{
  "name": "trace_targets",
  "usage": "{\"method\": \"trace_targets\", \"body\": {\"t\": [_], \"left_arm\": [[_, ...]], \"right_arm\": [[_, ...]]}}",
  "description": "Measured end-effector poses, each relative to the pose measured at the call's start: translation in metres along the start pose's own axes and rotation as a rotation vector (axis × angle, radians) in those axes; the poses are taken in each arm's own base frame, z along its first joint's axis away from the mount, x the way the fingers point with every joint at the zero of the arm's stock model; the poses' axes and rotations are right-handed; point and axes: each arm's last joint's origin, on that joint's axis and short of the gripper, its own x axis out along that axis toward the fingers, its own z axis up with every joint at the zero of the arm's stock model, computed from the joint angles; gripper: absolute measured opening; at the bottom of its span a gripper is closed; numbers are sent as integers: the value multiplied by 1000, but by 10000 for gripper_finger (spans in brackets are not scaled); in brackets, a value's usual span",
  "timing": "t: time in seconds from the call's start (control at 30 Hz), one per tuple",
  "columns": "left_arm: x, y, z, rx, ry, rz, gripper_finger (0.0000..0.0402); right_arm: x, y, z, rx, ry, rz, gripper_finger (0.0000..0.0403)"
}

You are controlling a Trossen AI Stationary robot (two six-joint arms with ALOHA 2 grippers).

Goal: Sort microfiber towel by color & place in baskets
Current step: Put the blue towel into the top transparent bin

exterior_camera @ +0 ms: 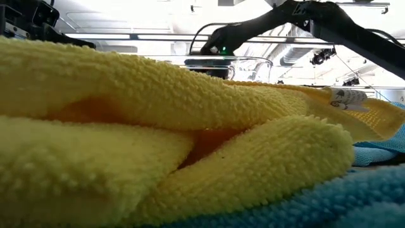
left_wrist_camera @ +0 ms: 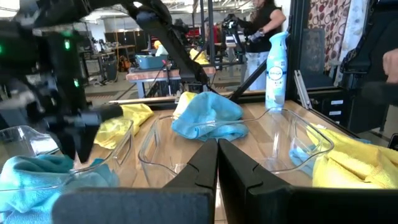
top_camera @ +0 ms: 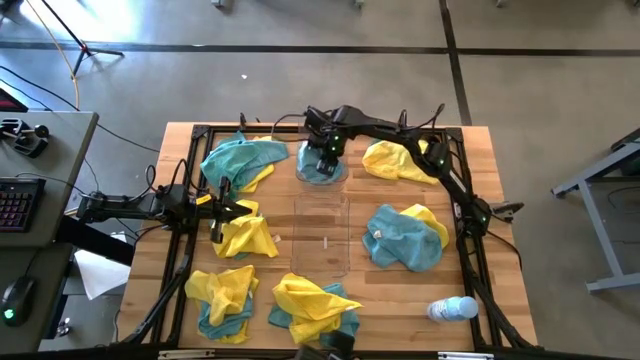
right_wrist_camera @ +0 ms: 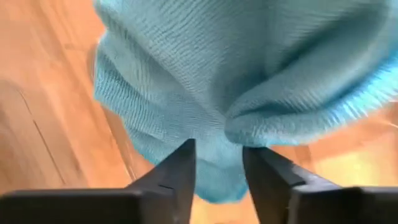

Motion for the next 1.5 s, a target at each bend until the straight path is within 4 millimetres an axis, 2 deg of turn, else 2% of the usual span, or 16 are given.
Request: {"method": "trace_targets", "body": {"t": [0.13,0.27,0.4,0.53,0.6,0.7,0.83,1.0,1.2,1.33,1.4,1.5], "left_arm": [[0,0,0,0,0,0,0],[0,0,0,0,0,0,0],[0,0,0,0,0,0,0],[0,0,0,0,0,0,0],[0,0,0,0,0,0,0],[0,0,0,0,0,0,0],[0,0,0,0,0,0,0],[0,0,0,0,0,0,0],[0,0,0,0,0,0,0],[0,0,0,0,0,0,0],[0,0,0,0,0,0,0],[0,0,0,0,0,0,0]], "right_arm": [[-32,2,-1,35,-75,-22,174],[-57,8,8,-49,-225,-55,173],[-56,19,16,-197,-294,-60,120],[-49,22,17,-163,-269,-137,25],[-49,19,17,-149,-262,-156,10],[-50,17,14,-133,-243,-159,18],[-49,18,6,-101,-163,-136,3],[-49,16,-1,-38,-100,-127,17],[-50,13,5,-44,-163,-114,61],[-50,14,14,-141,-264,-107,96],[-46,14,16,-183,-291,-107,100],[-35,12,14,-182,-288,-97,84]]}}
